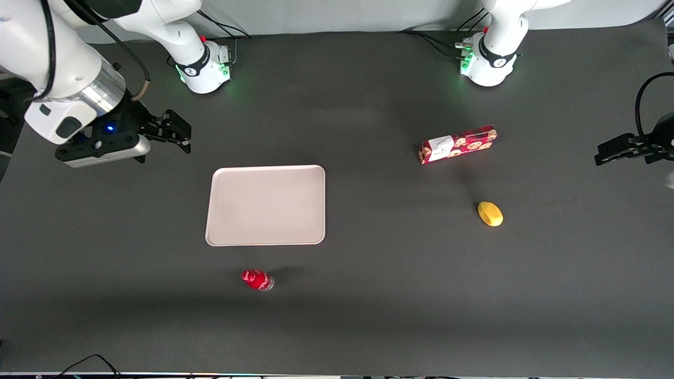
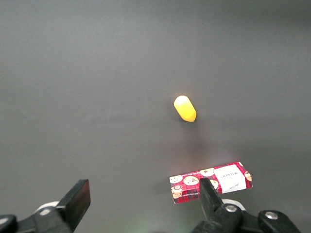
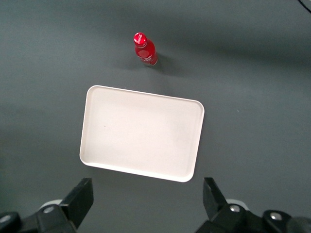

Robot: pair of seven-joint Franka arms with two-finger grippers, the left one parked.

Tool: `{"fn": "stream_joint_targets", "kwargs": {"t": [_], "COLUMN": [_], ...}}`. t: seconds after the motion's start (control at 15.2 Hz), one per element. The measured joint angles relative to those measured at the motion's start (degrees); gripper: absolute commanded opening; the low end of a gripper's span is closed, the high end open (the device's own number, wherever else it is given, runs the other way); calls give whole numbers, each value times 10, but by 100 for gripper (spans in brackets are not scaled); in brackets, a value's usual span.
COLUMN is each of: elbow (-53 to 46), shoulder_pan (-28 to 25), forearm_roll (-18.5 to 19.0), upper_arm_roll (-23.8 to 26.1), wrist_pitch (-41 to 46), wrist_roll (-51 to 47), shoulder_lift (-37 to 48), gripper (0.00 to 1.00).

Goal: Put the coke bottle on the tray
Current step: 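Move the right gripper past the tray toward the red Coca-Cola bottle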

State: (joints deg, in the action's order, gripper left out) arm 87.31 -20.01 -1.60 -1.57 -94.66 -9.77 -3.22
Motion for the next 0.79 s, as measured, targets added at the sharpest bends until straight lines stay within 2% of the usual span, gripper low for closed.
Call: {"fn": "stream_joint_targets", "kwargs": {"t": [0.39,0.59,0.79], "elbow": [-62,-74,-89], "shoulder_pan": [-1,-1,-1], "forearm_roll": [-2,-26,-33], "upper_arm_roll": [-3,-5,-5], "wrist_pitch": [-66,-101,-134], "wrist_roll": [0,0,-3], "shoulder_lift": [-136,-196,-254], "gripper": [100,100,100]}}
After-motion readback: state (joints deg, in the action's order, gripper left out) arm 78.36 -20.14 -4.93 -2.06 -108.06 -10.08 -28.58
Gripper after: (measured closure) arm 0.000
